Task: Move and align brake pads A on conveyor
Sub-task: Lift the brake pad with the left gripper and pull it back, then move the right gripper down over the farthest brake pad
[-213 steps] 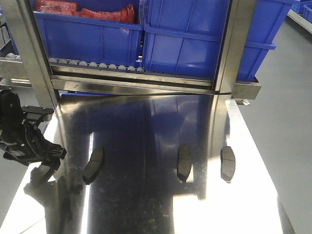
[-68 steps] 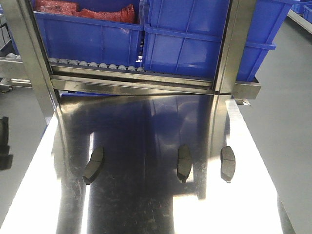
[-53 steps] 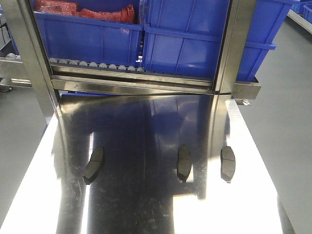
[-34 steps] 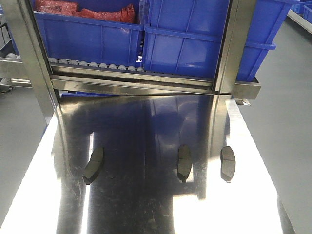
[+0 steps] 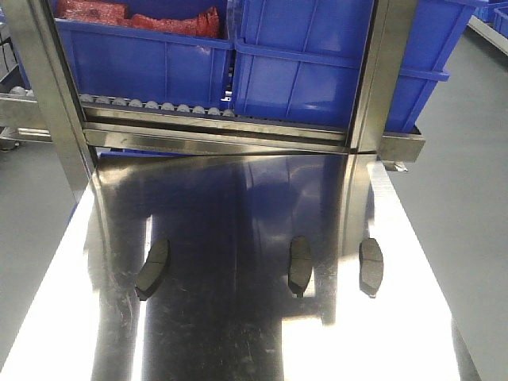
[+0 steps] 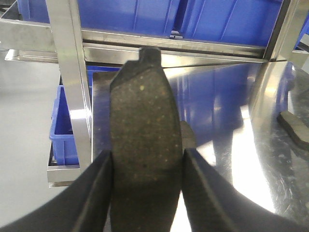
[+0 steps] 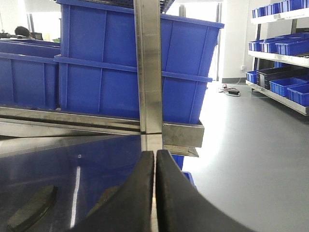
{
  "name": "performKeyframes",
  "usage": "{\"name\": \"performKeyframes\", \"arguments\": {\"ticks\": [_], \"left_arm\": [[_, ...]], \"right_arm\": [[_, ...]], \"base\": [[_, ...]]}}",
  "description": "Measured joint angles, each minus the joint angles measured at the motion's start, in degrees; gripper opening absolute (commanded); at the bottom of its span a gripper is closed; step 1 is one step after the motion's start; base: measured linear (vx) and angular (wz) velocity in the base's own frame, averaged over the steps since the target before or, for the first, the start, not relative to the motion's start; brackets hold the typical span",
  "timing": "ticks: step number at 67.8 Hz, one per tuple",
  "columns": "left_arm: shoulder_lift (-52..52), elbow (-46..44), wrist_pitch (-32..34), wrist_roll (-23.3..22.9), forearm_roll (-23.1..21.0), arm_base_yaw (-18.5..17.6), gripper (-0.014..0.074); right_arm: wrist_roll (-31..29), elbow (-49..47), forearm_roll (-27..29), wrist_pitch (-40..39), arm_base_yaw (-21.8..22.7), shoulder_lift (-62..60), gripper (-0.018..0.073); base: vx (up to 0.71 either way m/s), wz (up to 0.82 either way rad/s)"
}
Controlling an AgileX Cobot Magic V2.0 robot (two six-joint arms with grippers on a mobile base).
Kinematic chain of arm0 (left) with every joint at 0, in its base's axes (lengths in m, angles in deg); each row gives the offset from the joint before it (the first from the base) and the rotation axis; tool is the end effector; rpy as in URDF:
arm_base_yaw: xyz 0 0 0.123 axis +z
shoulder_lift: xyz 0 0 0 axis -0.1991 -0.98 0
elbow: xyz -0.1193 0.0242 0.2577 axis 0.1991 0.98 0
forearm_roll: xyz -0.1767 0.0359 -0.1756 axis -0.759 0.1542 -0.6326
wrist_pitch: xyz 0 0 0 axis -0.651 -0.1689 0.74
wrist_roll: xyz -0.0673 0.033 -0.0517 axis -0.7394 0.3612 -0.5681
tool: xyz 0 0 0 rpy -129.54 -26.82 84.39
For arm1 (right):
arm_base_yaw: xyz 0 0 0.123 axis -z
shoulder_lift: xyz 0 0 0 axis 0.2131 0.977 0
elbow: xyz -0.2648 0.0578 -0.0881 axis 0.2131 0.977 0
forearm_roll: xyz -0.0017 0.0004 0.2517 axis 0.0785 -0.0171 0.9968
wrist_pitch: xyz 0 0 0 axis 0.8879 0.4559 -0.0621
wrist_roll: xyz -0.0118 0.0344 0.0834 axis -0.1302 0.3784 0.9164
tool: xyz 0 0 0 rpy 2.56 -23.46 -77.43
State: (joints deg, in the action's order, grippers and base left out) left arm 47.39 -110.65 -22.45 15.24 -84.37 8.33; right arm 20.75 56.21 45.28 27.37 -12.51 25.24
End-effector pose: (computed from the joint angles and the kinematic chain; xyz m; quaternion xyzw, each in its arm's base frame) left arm 0.0466 -0.0131 0.2766 0.0453 0.8026 -0.0705 0.5906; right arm 0.0568 0.0001 0.2025 0.0031 0.6894 0.0046 0.7244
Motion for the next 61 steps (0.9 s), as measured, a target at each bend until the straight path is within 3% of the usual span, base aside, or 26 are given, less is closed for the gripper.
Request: {"name": "performKeyframes", "arguments": {"ticks": [61], "left_arm": [[0.00, 0.00, 0.00, 0.00, 0.00, 0.00, -0.0006]], "right_arm": [[0.06, 0.00, 1.41, -0.44, 0.00, 0.00, -0.0012]], "base": [[0.00, 0.00]]}}
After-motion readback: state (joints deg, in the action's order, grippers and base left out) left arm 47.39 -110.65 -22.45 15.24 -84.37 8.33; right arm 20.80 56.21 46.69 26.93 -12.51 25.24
